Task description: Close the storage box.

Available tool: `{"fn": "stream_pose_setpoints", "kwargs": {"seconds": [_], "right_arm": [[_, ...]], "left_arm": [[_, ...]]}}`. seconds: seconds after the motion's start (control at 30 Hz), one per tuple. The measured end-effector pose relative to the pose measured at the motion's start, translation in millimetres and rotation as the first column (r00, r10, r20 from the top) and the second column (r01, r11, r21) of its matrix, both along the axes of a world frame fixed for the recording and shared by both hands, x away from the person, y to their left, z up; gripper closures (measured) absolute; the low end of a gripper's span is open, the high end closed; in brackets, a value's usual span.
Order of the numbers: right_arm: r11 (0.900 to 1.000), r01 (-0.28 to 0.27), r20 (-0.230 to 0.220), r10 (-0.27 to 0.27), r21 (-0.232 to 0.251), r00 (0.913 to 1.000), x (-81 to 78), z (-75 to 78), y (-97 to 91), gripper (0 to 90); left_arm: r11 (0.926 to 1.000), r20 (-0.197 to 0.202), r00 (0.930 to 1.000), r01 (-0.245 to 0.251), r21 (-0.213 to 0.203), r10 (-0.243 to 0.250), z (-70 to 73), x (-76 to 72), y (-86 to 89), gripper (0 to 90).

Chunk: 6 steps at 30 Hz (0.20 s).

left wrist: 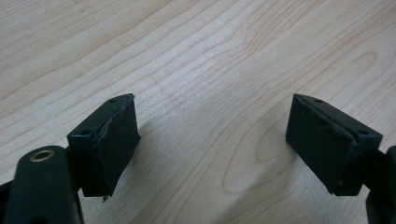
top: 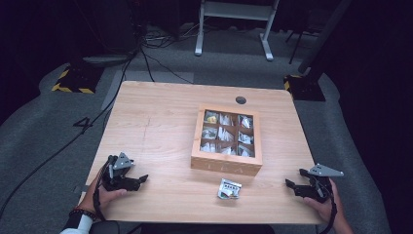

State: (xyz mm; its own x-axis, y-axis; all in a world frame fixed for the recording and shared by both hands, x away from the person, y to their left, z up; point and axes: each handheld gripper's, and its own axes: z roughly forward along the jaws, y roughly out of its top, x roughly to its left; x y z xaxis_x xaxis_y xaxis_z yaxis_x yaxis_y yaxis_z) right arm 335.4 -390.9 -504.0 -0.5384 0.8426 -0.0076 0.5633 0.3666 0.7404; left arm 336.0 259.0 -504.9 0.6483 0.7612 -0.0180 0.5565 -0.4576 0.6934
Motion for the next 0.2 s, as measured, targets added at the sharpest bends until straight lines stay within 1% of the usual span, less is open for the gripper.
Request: {"fn": "stream_pose_setpoints", "kwargs": {"seconds": [0.2], "right_arm": [[1.0, 0.0, 0.0, 0.0, 0.0, 1.0, 0.0, 0.0, 0.0, 19.8]], "left_arm": [[1.0, 0.0, 1.0, 0.001, 0.0, -0.001, 0.0, 0.1, 0.1, 17.2]]}}
